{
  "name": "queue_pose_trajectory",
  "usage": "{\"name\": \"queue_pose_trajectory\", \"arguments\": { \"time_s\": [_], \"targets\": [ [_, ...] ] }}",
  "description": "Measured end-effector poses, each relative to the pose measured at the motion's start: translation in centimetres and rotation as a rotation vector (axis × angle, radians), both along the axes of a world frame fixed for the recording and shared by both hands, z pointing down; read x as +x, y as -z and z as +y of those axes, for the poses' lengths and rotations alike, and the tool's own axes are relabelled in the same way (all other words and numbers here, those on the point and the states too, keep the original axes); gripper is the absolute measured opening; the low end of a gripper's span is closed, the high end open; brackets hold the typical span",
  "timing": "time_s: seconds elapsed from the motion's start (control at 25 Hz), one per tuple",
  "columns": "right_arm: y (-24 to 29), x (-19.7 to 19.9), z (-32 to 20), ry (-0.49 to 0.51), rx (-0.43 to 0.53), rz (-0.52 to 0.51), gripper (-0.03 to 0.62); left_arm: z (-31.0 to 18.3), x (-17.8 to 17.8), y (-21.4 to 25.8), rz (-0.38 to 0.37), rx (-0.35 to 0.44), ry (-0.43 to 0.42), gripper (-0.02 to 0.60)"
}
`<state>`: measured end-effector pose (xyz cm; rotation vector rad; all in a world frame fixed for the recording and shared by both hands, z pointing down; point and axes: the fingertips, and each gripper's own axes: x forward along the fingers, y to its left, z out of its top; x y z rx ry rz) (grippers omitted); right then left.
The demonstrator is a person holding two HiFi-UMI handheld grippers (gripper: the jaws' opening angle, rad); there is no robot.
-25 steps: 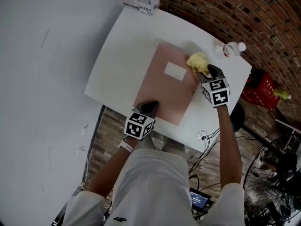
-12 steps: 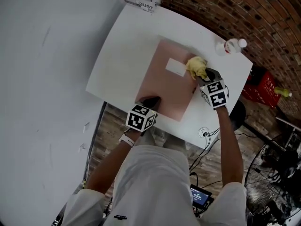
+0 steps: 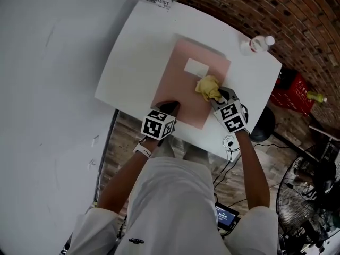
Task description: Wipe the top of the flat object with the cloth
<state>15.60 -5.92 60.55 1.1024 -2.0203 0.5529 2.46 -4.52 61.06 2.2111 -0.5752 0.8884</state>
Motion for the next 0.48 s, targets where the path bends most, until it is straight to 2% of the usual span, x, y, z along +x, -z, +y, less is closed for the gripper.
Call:
{"name": "queue_pose_trajectory", "arguments": {
  "time_s": [0.24, 0.48],
  "targets": [
    [-0.1, -2.1, 3.1, 0.057, -0.018, 0.029, 0.114, 0.1, -0.1, 0.1, 0.005, 0.001, -0.01, 0.017],
    [-0.4, -4.9, 7.1, 0.119, -0.05, 0.016, 0.114, 0.0, -0.1, 0.0, 0.009, 0.001, 0.004, 0.017]
  ]
}}
